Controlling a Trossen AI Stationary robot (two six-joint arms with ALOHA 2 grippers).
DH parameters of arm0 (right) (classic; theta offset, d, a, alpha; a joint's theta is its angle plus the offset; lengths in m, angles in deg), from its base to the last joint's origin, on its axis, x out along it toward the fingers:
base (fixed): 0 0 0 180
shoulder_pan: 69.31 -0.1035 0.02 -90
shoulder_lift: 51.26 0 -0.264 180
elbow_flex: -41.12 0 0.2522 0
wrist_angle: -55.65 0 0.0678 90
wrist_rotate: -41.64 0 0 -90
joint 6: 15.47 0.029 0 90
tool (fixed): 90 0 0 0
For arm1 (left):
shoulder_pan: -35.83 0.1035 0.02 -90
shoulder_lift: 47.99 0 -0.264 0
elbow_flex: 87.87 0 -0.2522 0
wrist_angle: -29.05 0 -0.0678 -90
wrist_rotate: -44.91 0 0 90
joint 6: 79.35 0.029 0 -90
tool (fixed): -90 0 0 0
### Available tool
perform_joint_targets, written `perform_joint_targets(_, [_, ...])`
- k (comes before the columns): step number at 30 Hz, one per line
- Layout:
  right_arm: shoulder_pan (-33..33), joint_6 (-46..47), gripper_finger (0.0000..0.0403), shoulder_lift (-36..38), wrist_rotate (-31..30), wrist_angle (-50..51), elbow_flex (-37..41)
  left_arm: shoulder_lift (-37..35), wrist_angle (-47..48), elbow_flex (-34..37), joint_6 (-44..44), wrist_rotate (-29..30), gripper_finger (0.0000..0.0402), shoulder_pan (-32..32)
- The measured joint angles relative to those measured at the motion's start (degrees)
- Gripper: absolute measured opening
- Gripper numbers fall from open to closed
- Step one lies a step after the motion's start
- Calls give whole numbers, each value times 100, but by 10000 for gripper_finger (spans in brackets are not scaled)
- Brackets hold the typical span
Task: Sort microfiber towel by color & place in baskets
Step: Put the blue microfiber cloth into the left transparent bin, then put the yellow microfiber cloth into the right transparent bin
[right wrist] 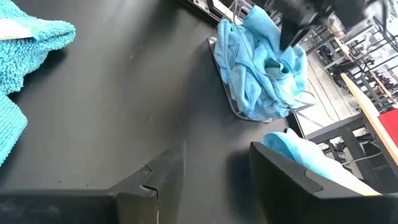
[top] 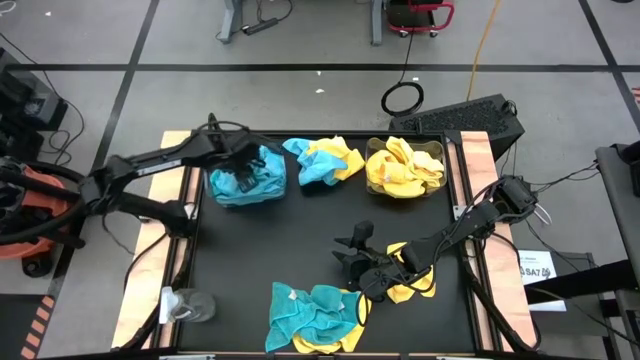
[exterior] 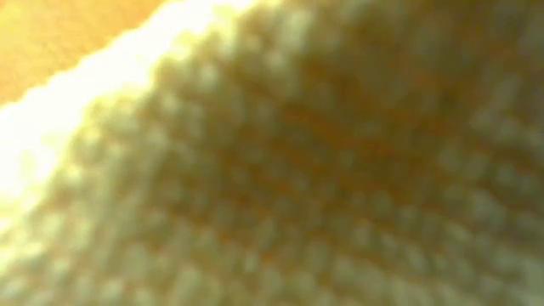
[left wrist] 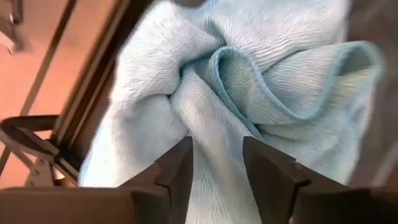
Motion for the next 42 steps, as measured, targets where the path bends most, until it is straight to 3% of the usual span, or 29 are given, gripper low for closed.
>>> perform_joint_targets(9, [6, -18, 171, 0, 32, -40, 0, -1250, 50, 0, -51, -11, 165, -248])
perform_joint_targets(17, [7, -123, 171, 0, 866, -246, 0, -1752, -27, -2, -479, -1013, 165, -926])
perform_joint_targets(25, [7, -492, 171, 0, 2031, -712, 0, -1637, -287, -2, -1051, -1034, 165, -2108])
perform_joint_targets(32, [-1, -395, 171, 0, 2846, -513, 0, -1322, -1090, -4, -1207, -1026, 165, -3178])
perform_joint_targets(42, [-22, 511, 171, 62, 3018, 1050, 0, -226, -2330, -4, -1135, -972, 165, -4382])
